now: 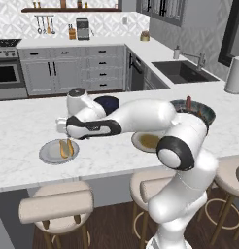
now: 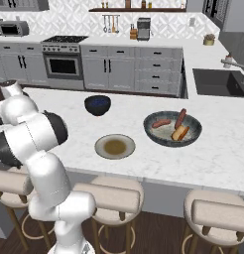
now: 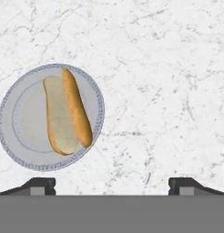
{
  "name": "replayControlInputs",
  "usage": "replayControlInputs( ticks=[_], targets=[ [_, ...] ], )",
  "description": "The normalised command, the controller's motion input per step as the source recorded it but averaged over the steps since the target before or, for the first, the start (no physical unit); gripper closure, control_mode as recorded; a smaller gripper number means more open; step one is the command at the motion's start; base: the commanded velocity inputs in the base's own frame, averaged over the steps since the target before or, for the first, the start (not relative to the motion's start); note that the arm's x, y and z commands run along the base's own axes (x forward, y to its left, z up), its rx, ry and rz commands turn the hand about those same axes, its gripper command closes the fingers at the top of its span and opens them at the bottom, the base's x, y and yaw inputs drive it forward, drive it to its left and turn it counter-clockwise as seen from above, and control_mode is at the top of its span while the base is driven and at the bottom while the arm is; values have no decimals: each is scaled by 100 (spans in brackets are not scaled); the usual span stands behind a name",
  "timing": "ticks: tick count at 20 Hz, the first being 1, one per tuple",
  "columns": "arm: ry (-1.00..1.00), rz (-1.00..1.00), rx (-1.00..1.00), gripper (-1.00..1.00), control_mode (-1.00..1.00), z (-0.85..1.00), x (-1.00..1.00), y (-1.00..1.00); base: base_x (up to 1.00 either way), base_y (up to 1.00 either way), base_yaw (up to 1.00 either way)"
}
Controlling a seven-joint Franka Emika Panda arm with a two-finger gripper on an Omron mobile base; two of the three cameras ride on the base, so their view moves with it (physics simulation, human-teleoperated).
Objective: Place one bun and one sausage from the bowl on each plate.
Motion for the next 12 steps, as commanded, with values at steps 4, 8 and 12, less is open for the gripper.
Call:
replayControlInputs(
  ticks=[4,8,12],
  targets=[
    [4,-10,-10,-100,-100,64,-95,-100,0,0,0],
    [0,-6,-8,-100,-100,51,-97,-100,0,0,0],
    [0,-3,0,-100,-100,43,-100,-100,0,0,0]
  ],
)
